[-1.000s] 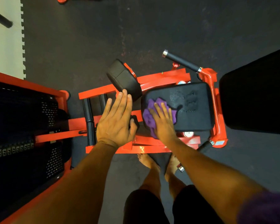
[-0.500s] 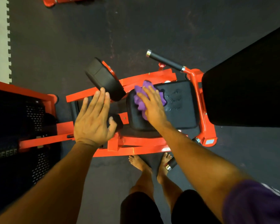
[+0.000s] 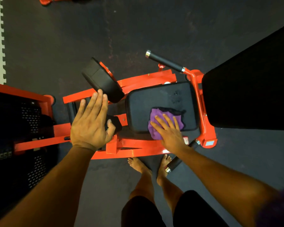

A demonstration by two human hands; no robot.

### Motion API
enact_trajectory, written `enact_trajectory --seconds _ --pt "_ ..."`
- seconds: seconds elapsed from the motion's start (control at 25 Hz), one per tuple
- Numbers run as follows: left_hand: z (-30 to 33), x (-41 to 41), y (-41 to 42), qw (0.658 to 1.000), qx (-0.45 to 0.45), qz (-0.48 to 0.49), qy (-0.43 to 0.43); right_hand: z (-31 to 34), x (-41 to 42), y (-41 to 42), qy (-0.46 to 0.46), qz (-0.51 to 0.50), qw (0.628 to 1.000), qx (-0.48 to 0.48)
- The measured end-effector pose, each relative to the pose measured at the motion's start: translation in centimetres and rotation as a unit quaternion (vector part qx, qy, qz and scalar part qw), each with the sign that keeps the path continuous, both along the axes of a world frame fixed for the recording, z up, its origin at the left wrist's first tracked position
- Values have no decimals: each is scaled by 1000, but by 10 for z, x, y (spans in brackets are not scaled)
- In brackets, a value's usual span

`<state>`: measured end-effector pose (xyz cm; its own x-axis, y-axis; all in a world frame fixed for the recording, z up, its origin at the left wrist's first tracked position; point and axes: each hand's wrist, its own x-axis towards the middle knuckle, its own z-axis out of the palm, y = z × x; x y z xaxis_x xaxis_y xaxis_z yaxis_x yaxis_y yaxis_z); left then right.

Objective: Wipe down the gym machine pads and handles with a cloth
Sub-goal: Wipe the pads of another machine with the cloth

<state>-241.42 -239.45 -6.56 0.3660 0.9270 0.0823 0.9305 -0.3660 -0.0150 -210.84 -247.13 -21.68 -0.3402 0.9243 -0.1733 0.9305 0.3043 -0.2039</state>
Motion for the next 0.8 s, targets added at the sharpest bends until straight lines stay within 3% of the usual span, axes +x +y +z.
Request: enact_trajectory --seconds 0.08,0.24,0.36,0.56,0.64,0.8 --pt "0 0 -2 1000 5 -2 2 -5 2 20 7 6 1000 -17" --pt "-1 -1 -1 1000 10 -12 0 -4 -24 138 64 -145 987 -11" --pt "0 0 -1 1000 12 -11 -1 -6 -31 137 78 -199 977 -9" --pt "0 0 -1 1000 5 -6 -1 -4 -32 -14 81 -96 992 -5" --pt "-1 0 -2 1000 6 -7 -4 -7 -23 -2 95 -76 993 7" --pt "-4 -4 -1 1000 13 -19 -7 -12 -21 110 121 -112 986 28"
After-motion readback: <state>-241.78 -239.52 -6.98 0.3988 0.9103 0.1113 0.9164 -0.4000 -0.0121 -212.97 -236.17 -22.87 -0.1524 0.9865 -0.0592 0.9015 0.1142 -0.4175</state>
